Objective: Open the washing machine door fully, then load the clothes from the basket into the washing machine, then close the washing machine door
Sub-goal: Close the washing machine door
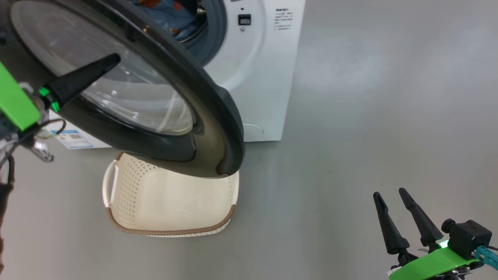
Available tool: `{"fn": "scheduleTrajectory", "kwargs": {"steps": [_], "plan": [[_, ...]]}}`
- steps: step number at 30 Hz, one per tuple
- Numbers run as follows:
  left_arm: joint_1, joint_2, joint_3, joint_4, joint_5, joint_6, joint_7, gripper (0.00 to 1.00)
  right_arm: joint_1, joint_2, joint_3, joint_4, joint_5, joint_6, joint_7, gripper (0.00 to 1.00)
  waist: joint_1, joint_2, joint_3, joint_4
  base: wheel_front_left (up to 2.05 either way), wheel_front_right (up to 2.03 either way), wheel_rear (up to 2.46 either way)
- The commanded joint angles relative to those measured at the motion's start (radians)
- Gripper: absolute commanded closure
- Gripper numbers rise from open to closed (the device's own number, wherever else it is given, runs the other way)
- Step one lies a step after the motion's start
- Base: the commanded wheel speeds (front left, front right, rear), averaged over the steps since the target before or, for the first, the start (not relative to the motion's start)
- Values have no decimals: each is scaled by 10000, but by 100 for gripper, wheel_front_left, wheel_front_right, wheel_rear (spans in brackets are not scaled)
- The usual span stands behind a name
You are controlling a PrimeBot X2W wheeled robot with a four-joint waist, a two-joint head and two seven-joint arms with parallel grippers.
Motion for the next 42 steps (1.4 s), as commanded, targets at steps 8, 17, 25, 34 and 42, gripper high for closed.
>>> {"fn": "scheduleTrajectory", "kwargs": {"steps": [8, 17, 25, 34, 42], "plan": [[1127, 774, 723, -364, -27, -29, -807, 0, -24, -410, 200, -178, -116, 16, -49, 0, 0, 0, -392, 571, 0, 0, 0], [2795, 1054, 831, -770, 368, -29, -1994, 0, 151, -610, 150, -187, -59, 16, -49, 0, 0, 0, -583, 791, 0, 0, 0], [4731, 986, 838, -949, 233, -29, -3639, 0, 431, -706, 7, -226, -11, 16, -49, 0, 0, 0, -703, 933, 0, 0, 0], [5925, 1109, 340, -880, 402, -29, -5206, 0, 617, -760, -168, -236, 2, 16, -49, 0, 0, 0, -757, 835, 0, 0, 0], [6606, 1255, -375, -643, 474, -29, -6626, 0, 665, -789, -276, -241, 8, 16, -49, 0, 0, 0, -756, 564, 0, 0, 0]]}}
